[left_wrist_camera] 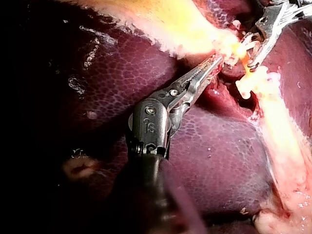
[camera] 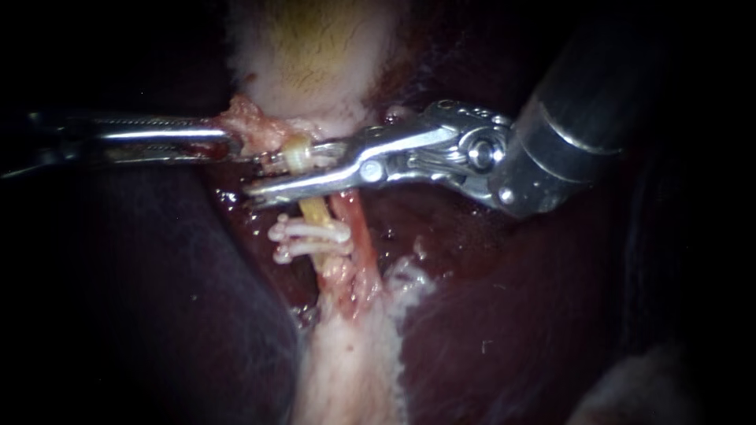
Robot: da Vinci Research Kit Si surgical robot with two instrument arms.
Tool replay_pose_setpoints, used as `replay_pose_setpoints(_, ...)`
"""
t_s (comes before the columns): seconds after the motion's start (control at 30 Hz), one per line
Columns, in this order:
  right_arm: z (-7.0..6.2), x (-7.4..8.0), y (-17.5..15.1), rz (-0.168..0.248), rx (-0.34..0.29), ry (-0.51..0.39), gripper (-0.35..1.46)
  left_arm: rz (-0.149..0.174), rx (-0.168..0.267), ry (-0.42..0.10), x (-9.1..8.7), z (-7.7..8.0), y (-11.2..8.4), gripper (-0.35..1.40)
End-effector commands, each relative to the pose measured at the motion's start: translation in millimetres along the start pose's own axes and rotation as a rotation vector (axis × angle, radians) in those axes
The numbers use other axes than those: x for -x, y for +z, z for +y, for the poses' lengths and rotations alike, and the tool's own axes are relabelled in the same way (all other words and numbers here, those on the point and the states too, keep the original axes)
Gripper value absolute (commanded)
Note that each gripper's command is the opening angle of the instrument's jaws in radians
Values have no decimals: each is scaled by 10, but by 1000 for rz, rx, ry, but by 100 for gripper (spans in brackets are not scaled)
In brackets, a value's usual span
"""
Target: Clipping third clip left tube
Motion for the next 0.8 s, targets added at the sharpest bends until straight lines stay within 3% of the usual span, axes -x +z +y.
replay_pose_setpoints(0.03, 0, 1, 0, 0, -2, 18, 16, 0, 0, 0, 0, 0, 0, -35)
replay_pose_setpoints(0.2, -1, 2, -2, 2, -4, 53, -6, 0, 0, 0, 0, 0, 0, -35)
replay_pose_setpoints(0.3, -2, 3, -7, 4, -9, 106, -35, 0, 0, 0, 0, 0, 0, -35)
replay_pose_setpoints(0.5, -4, 6, -17, -35, 12, 113, -35, 0, 0, 0, 0, -1, 0, -35)
replay_pose_setpoints(0.8, -2, 8, -16, -38, 15, 112, -35, 0, 1, 0, 1, -2, 0, -35)
